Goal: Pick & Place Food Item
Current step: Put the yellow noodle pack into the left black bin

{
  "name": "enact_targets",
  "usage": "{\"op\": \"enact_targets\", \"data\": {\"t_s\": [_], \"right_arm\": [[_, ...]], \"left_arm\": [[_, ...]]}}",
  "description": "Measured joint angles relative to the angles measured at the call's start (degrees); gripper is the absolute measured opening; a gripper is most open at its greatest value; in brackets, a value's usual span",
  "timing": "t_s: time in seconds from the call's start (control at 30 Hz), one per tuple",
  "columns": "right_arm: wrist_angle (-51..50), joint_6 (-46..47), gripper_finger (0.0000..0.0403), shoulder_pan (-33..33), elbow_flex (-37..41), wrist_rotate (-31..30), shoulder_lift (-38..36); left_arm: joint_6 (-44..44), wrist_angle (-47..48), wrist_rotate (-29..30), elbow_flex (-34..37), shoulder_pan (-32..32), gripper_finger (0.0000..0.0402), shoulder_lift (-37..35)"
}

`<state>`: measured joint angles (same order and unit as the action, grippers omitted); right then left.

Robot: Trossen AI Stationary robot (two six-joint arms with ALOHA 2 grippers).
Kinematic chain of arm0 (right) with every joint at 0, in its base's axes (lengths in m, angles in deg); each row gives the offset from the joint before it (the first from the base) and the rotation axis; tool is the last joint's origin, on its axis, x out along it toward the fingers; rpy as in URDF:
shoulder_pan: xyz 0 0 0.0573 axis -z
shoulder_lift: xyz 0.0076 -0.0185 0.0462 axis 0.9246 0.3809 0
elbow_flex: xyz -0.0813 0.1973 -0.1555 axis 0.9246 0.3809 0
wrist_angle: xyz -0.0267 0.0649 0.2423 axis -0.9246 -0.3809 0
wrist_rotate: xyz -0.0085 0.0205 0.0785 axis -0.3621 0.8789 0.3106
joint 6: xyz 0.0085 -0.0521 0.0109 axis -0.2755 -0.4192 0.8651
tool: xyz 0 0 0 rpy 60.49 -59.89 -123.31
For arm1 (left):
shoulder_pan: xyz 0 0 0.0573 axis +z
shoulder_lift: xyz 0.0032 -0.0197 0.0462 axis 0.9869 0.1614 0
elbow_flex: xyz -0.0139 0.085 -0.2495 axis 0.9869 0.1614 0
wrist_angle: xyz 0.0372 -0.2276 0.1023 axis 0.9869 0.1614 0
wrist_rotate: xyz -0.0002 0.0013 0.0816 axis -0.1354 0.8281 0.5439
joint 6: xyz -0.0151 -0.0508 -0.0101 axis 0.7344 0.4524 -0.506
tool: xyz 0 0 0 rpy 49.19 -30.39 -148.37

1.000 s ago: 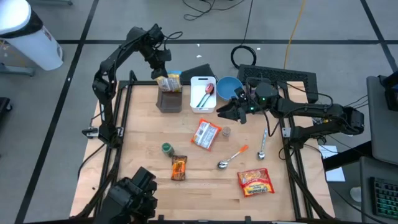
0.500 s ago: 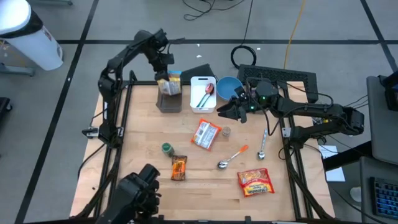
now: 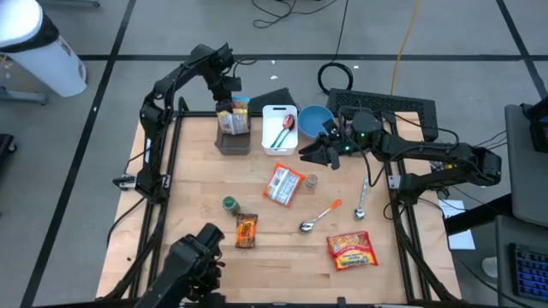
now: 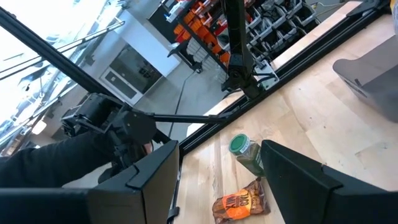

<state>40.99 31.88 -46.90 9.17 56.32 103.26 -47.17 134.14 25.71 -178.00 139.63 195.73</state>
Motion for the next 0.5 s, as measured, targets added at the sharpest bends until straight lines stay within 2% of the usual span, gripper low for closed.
{"op": "enact_targets", "data": {"t_s": [0.27, 0.5], "right_arm": [[-0.82, -0.81, 0.0222, 0.24, 1.25, 0.00, 0.00], [-0.67, 0.50, 0.0222, 0.72, 2.54, -0.02, 0.03]], "left_arm": [[1.18, -2.08, 1.68, 0.00, -0.13, 0.0012, 0.02], [2.81, -3.83, 2.39, 0.00, -0.17, 0.0004, 0.02]]}}
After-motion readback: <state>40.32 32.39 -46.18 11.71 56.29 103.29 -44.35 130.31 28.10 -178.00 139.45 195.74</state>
